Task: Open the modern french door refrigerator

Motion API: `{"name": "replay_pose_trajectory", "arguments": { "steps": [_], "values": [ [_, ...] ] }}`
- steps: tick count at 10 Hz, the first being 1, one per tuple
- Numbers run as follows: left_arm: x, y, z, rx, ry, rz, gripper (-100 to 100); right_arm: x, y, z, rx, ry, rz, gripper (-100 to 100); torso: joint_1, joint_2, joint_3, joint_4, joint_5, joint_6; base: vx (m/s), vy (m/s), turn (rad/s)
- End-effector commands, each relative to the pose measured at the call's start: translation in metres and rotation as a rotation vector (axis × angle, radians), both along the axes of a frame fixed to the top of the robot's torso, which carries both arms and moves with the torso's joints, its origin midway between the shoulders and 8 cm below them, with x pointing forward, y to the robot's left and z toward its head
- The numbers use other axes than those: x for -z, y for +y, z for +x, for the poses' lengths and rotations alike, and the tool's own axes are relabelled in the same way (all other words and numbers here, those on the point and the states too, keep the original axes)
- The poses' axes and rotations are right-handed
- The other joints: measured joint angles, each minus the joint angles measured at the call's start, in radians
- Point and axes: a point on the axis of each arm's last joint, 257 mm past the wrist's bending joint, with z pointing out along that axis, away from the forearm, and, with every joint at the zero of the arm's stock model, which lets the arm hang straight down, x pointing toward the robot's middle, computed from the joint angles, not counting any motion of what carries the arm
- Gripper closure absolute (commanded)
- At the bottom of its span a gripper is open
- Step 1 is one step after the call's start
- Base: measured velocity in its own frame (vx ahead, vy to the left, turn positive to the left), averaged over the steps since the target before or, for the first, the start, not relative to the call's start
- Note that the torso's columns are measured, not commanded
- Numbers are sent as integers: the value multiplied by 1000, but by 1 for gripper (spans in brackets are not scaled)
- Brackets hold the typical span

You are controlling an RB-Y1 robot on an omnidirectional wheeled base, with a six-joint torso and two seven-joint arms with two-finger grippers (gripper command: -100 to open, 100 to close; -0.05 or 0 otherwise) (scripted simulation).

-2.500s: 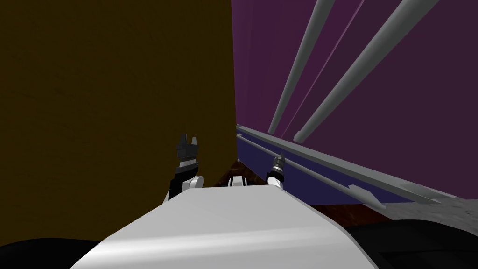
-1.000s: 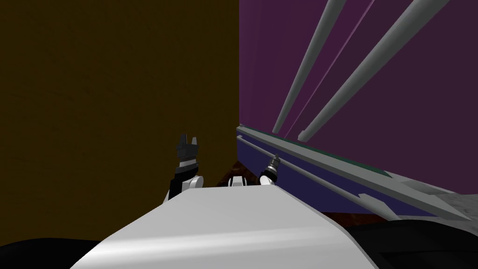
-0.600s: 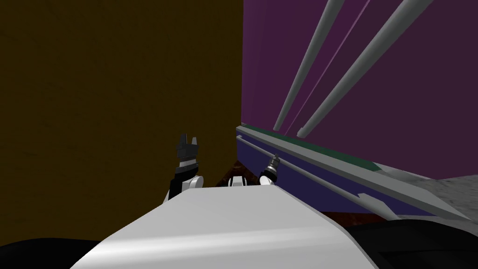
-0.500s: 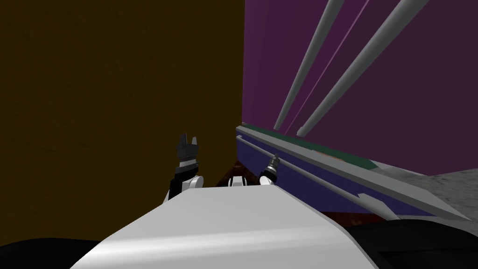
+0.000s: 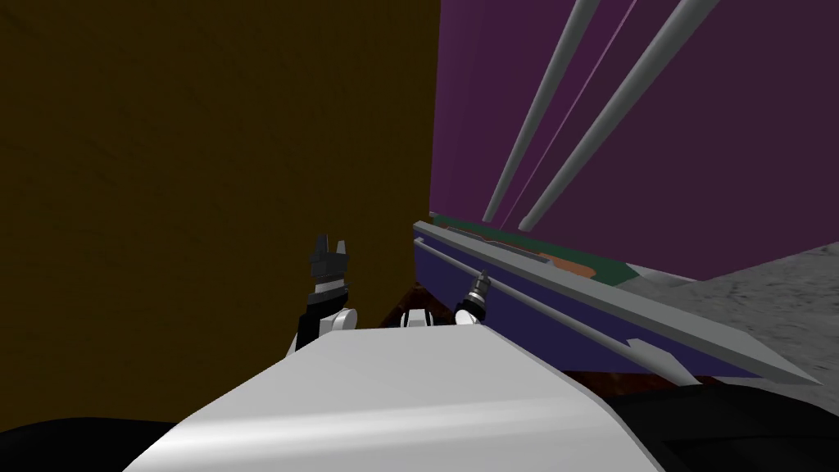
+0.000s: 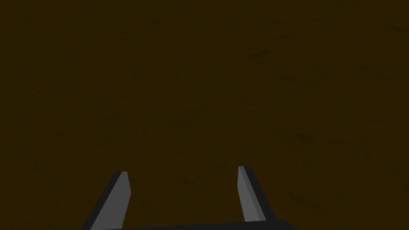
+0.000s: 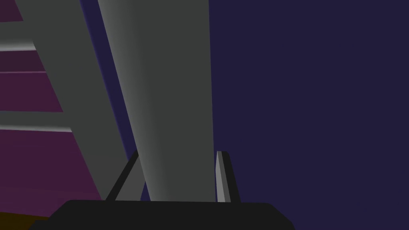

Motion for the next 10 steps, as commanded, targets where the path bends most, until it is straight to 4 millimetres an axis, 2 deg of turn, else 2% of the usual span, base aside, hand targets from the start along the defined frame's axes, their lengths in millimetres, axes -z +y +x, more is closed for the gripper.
{"name": "replay_pose_trajectory", "arguments": {
  "steps": [1, 3, 6, 7, 10],
  "values": [
    [0, 0, 0, 0, 0, 0, 0, 6, 4, -3, -5, 14, 7, 100, 0, -1, 0, 0, 0, 0, -146, 137, -16],
    [0, 0, 0, 0, 0, 0, 0, 5, 5, -4, -6, 12, 5, 100, -6, -7, -5, 1, 2, 0, -84, 80, -9],
    [0, 0, 0, 0, 0, 0, 0, 6, 8, -5, -10, 15, 6, 100, -1, -2, -1, 0, 0, -1, -137, 129, -16],
    [0, 0, 0, 0, 0, 0, 0, -7, 8, -2, -21, 12, 3, -100, 0, -3, -1, 0, 0, -2, -54, 89, -131],
    [0, 0, 0, 0, 0, 1, 0, -19, 11, 1, -38, 10, 3, -100, -4, -7, -6, 3, 4, -1, 39, -5, -71]
  ]
}}
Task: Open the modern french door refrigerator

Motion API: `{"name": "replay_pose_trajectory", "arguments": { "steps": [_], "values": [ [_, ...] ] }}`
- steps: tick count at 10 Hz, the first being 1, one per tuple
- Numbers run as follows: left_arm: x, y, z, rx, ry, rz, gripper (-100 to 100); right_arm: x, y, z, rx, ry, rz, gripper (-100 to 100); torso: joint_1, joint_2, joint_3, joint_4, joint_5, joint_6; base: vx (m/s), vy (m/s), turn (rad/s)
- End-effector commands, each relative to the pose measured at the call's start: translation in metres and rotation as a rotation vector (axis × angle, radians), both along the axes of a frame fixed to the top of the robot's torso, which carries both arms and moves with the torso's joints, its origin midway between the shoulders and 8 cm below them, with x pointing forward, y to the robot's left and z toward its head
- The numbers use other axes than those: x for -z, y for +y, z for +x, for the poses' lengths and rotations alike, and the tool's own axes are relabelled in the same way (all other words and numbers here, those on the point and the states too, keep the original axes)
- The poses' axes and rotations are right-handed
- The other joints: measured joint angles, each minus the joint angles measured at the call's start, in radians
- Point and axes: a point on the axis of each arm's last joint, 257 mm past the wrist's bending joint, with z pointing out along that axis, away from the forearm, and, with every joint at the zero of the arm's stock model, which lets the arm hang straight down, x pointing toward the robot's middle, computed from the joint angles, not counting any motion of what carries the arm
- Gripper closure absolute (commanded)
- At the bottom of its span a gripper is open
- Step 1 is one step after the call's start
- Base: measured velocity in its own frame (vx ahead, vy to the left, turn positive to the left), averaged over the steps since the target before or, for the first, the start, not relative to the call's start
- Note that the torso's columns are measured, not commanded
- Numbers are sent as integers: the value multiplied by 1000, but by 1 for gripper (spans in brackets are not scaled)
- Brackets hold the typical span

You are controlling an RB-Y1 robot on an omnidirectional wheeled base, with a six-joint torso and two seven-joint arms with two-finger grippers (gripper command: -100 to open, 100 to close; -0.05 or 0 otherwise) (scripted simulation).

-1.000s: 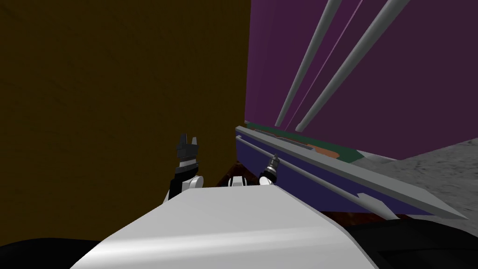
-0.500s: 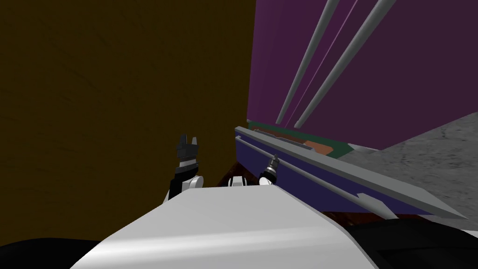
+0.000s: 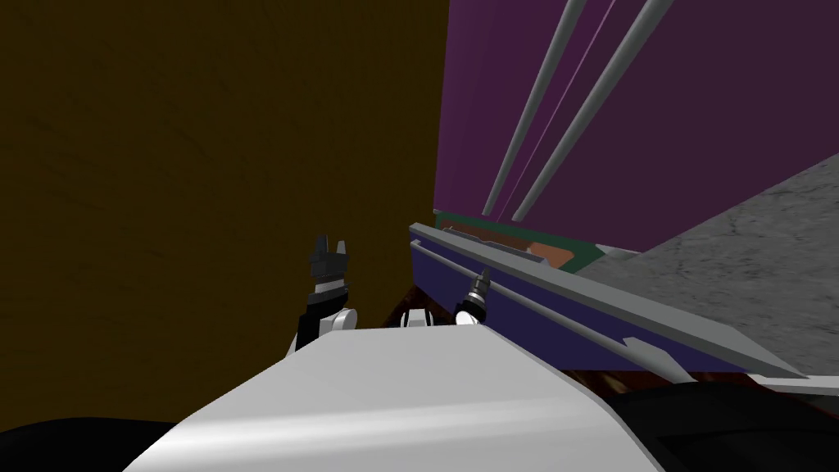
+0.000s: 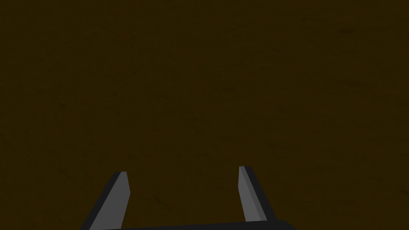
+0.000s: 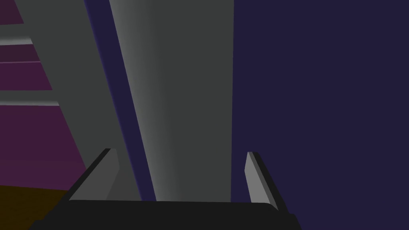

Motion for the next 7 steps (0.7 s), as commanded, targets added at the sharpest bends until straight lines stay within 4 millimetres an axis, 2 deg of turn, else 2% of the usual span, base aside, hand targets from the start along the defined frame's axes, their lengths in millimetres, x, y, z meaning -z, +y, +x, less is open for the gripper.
{"name": "replay_pose_trajectory", "arguments": {
  "steps": [1, 6, 7],
  "values": [
    [0, 0, 0, 0, 0, 0, 0, -16, 2, 6, -23, -3, -3, -100, 3, 5, 3, 0, 0, 0, 36, 1, -97],
    [0, 0, 0, 0, 0, 0, 0, -46, 12, 12, -75, -6, -10, -100, 12, 15, 7, 9, 7, 1, 17, 21, -95],
    [0, 0, 0, 0, 0, 0, 0, -33, 11, 9, -71, 19, -2, -100, 14, 17, 8, 11, 9, 1, 15, 4, -21]
  ]
}}
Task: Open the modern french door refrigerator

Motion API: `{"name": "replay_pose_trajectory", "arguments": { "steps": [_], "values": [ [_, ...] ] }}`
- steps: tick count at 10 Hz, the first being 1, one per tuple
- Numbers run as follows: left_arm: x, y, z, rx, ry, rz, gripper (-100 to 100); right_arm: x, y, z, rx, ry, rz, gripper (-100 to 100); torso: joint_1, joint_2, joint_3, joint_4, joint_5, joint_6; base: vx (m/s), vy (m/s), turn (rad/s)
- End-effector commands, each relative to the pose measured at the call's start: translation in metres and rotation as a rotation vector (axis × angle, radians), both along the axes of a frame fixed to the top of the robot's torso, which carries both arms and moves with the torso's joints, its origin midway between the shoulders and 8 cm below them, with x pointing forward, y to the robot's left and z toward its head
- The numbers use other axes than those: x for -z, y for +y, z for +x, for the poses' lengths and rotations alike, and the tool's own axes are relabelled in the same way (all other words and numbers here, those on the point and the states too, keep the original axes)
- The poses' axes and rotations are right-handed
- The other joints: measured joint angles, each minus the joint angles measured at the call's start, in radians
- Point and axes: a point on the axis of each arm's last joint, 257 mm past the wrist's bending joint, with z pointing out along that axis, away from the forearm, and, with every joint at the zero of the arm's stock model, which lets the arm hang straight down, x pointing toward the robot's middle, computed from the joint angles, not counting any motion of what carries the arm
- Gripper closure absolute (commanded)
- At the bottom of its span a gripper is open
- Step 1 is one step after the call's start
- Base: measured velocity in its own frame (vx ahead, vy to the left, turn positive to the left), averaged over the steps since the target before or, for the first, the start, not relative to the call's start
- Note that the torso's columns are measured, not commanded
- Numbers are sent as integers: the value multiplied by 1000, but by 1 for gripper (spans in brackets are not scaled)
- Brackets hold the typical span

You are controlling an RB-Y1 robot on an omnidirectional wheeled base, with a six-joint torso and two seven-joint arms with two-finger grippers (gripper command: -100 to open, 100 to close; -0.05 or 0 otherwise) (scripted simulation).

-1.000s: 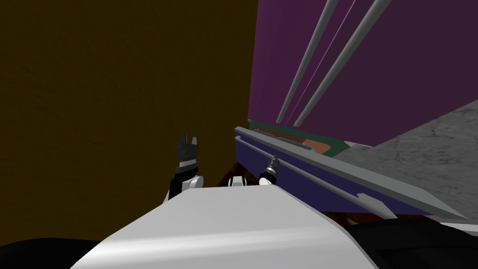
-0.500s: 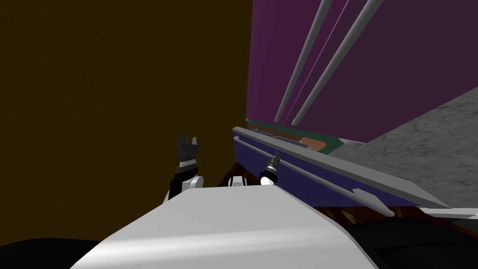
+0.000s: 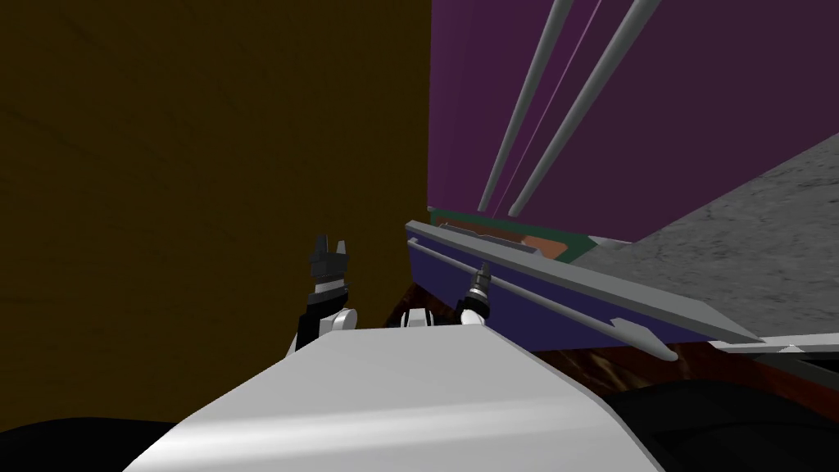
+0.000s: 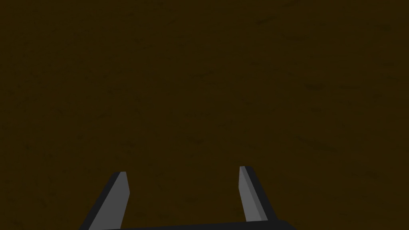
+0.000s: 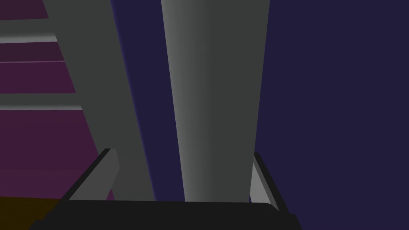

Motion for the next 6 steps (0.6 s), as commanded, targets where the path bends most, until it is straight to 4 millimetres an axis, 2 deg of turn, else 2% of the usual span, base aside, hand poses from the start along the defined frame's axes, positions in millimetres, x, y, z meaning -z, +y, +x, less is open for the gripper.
{"name": "replay_pose_trajectory", "arguments": {
  "steps": [1, 6],
  "values": [
    [0, 0, 0, 0, 0, 0, 0, 2, 1, -1, -3, 8, 0, 0, -1, -1, 1, -2, -2, -1, 6, -1, 3],
    [0, 0, 0, 0, 0, 0, 0, 13, 1, -3, -6, 32, 5, 0, -8, -9, -4, -8, -8, 0, 0, 0, 0]
  ]
}}
